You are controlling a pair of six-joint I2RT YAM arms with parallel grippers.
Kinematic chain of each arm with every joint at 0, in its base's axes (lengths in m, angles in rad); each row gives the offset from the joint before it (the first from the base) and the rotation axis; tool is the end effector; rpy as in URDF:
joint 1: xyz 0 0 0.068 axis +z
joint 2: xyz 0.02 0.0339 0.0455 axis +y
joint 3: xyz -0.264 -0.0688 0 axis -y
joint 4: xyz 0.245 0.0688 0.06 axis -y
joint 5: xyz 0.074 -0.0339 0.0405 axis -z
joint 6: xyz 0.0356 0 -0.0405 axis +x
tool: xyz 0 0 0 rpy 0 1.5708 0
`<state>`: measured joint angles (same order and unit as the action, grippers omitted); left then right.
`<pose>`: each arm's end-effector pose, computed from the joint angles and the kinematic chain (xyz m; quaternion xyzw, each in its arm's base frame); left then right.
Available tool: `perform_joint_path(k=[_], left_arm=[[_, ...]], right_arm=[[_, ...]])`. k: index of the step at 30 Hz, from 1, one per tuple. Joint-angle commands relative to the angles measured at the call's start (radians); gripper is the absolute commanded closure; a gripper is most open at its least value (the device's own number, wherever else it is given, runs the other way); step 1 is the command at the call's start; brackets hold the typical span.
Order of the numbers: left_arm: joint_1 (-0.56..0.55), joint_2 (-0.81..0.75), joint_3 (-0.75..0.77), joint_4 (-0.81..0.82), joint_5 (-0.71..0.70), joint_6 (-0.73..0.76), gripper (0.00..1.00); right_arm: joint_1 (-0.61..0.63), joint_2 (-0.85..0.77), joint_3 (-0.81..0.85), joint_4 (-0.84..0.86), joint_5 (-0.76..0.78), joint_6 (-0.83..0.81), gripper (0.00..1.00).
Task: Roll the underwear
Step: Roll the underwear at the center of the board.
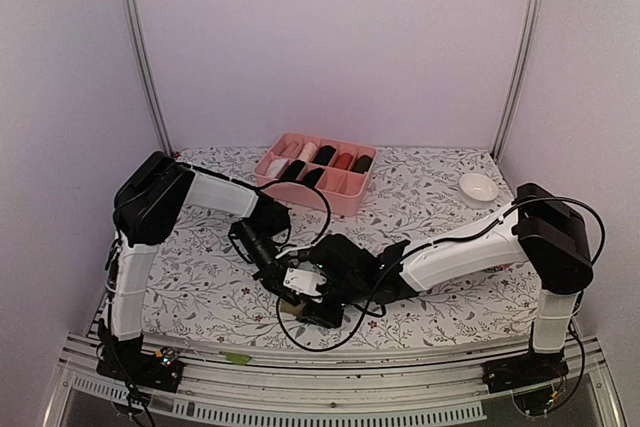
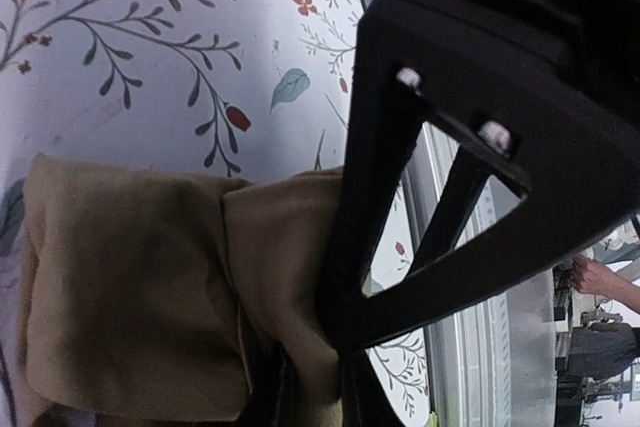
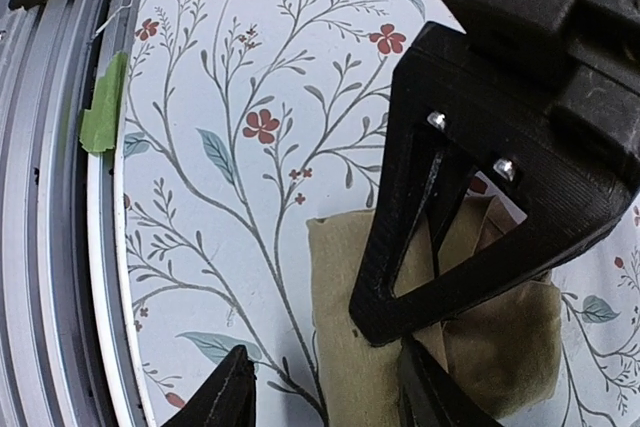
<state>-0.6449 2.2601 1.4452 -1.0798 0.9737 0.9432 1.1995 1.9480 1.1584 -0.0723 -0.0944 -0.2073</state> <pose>0.2777 -0.2458 0.0910 -0.5692 -0.6652 0.4778 0.0723 0.1433 0.3773 0.1441 -0.6184 0.7039 0.2039 0.2838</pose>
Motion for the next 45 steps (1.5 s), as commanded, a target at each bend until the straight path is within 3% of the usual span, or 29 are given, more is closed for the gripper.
perform_joint_path(k=[1,10,21,23,26,28,29,34,39,45], left_arm=[[0.025,0.048,0.0,0.008,-0.124,0.021,1.0],[0.025,0.052,0.012,-0.002,-0.13,0.023,1.0],[0.029,0.048,0.001,0.019,-0.109,0.006,1.0],[0.028,0.038,-0.006,0.03,-0.111,-0.001,1.0],[0.03,0.023,-0.016,0.048,-0.111,-0.011,0.96],[0.033,-0.002,-0.024,0.06,-0.105,-0.02,0.88],[0.038,-0.024,-0.029,0.074,-0.1,-0.027,0.84],[0.11,-0.24,-0.142,0.244,-0.077,-0.117,0.57],[0.211,-0.582,-0.369,0.575,-0.149,-0.255,0.52],[0.196,-0.938,-0.669,0.805,-0.258,-0.201,0.49]], right_arm=[[0.005,0.056,-0.011,-0.065,0.076,-0.038,0.51],[0.005,-0.112,-0.056,-0.086,0.15,-0.029,0.47],[0.005,0.043,0.004,-0.07,0.11,-0.081,0.49],[0.006,0.06,0.006,-0.07,0.098,-0.078,0.56],[0.006,0.051,0.0,-0.075,0.073,-0.07,0.81],[0.003,0.036,-0.013,-0.076,0.053,-0.063,0.99],[0.0,0.029,-0.02,-0.077,0.038,-0.062,1.0],[-0.042,0.002,-0.037,-0.094,-0.131,-0.003,1.0],[-0.123,0.016,-0.03,-0.083,-0.378,0.108,1.0],[-0.24,0.155,0.027,-0.068,-0.768,0.309,1.0]])
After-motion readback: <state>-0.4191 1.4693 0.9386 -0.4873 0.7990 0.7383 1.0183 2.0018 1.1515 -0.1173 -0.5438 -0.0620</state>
